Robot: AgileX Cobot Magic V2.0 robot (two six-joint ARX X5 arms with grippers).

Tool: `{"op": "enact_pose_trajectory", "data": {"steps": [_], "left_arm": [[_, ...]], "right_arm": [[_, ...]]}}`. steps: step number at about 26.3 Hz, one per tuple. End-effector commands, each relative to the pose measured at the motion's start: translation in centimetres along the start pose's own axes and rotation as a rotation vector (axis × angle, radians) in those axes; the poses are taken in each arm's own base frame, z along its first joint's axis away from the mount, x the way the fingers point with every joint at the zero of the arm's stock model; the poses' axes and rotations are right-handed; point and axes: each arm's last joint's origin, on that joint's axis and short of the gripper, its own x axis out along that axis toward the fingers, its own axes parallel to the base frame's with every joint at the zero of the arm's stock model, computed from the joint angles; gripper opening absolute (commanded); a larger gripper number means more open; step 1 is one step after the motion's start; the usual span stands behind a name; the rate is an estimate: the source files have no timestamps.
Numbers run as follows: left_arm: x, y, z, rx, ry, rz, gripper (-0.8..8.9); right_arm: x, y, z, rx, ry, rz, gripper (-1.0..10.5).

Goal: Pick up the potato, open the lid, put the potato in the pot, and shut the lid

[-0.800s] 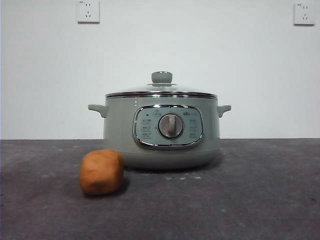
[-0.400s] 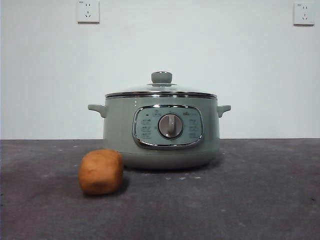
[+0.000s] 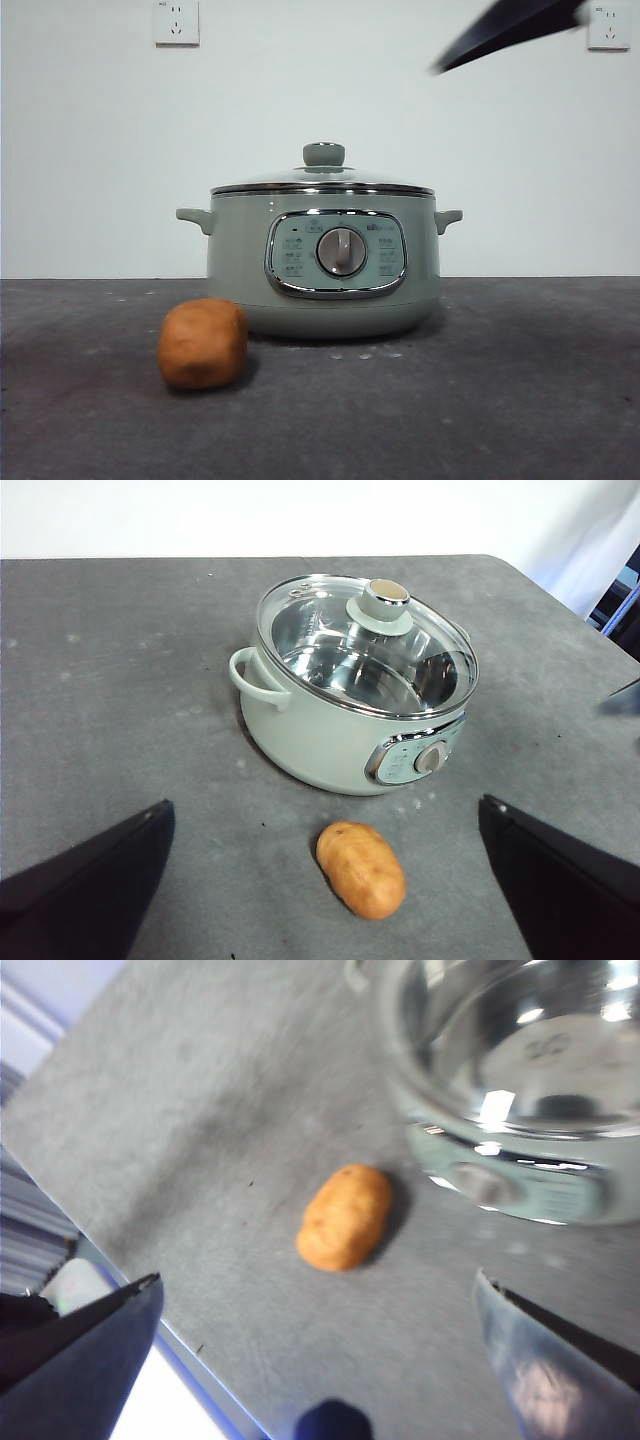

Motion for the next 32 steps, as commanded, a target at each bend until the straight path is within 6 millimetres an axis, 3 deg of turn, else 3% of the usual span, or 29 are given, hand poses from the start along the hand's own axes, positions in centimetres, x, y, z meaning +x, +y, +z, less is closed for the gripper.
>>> {"op": "enact_pose_trajectory", "data": {"steps": [1,5,13,19,27,29,32], "left_arm": [[0.0,0.0,0.1,0.0,-0.01,-0.001,6.25],[0.0,0.0,0.2,0.002,-0.013,-0.001,6.25],[0.0,0.0,0.1,0.002,-0.013,-0.001,6.25],[0.0,0.0,0.1,0.002,-0.013,-0.002,6.25],[0.0,0.0,0.1,0.002,-0.013,-0.002,6.25],[0.0,0.0,0.1,0.002,-0.013,-0.002,6.25],[0.0,0.0,0.1,0.003,-0.013,-0.003,6.25]], "right_arm": [[3.5,1.3,-0.1,0.036,0.043,-0.015,6.6],[8.2,2.3,-1.0,0.028,0.104,-0.069,6.6],[14.9,3.3,-1.3,0.016,0.198,-0.163,6.6],[19.0,3.1,-0.8,0.03,0.255,-0.207,6.6],[23.0,1.6,-3.2,0.051,0.339,-0.291,6.5],[23.2,1.5,-3.2,0.046,0.326,-0.302,4.9],[23.3,1.6,-3.0,0.036,0.309,-0.292,1.1]]}}
